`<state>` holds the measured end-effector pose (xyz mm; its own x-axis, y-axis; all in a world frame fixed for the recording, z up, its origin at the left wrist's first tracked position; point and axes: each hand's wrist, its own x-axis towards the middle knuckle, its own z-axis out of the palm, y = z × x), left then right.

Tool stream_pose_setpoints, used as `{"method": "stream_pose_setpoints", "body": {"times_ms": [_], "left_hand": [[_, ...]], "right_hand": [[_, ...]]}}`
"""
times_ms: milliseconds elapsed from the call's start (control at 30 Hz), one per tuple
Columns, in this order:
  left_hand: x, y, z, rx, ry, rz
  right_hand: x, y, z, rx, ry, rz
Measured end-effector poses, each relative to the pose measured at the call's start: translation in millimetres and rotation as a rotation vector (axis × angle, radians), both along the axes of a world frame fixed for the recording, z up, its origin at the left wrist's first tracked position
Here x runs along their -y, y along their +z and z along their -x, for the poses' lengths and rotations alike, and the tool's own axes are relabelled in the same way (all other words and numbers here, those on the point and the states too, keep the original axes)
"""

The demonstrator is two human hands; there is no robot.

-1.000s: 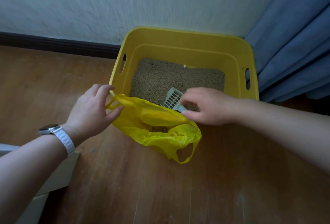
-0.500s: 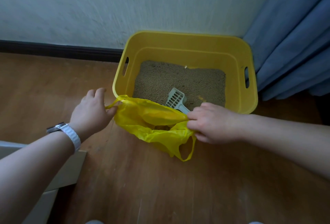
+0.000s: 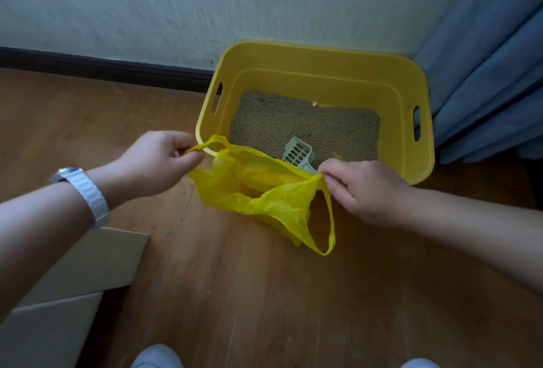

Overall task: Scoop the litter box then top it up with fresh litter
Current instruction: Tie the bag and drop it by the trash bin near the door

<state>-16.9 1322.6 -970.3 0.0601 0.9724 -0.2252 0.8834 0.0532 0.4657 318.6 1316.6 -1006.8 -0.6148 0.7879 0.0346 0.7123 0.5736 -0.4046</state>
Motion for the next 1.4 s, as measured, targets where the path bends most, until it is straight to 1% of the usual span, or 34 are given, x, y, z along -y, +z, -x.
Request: {"method": "stream_pose_setpoints", "body": {"times_ms": [67, 233, 367, 533, 667, 700, 767, 833, 900, 933, 1000, 1067, 1167, 1300, 1400], "left_hand": [[-2, 23, -5, 0.046, -0.002, -0.014], [9, 61, -15, 0.179, 0.050, -0.055], [21, 83, -24, 0.289, 0.056, -0.048], [32, 102, -30, 0.389, 0.095, -0.065], [31, 124, -41, 0.437, 0.158, -0.171], [29, 129, -46, 0.453, 0.164, -0.201], [27, 136, -58, 0.509, 0.208, -0.229], [28, 139, -71, 0.647, 0.320, -0.169], [27, 137, -81, 0.766, 0.401, -0.087], [25, 135, -85, 0.788, 0.421, -0.061], [17, 133, -89, 0.786, 0.410, -0.039], [8, 132, -92, 0.805, 0.372, -0.020], [2, 127, -93, 0.886, 0.316, 0.040], [7, 117, -98, 0.902, 0.243, 0.250], [8, 109, -108, 0.950, 0.238, 0.423]], "right_hand": [[2, 2, 6, -0.054, -0.096, 0.217], [2, 9, 30, -0.237, -0.273, 0.602], [0, 23, 45, -0.332, -0.363, 0.766], [-14, 69, 59, -0.382, -0.425, 0.718], [-19, 108, 63, -0.418, -0.439, 0.610], [-19, 116, 63, -0.399, -0.434, 0.576], [-21, 131, 61, -0.296, -0.408, 0.498], [-23, 144, 58, -0.238, -0.412, 0.451], [-21, 152, 54, -0.289, -0.470, 0.417], [-19, 153, 54, -0.328, -0.507, 0.386], [-16, 153, 55, -0.356, -0.537, 0.295], [-21, 151, 58, -0.333, -0.490, 0.233], [-30, 150, 50, -0.452, -0.502, 0.273], [-29, 147, 34, -0.535, -0.558, 0.304], [-25, 148, 34, -0.599, -0.544, 0.339]]}}
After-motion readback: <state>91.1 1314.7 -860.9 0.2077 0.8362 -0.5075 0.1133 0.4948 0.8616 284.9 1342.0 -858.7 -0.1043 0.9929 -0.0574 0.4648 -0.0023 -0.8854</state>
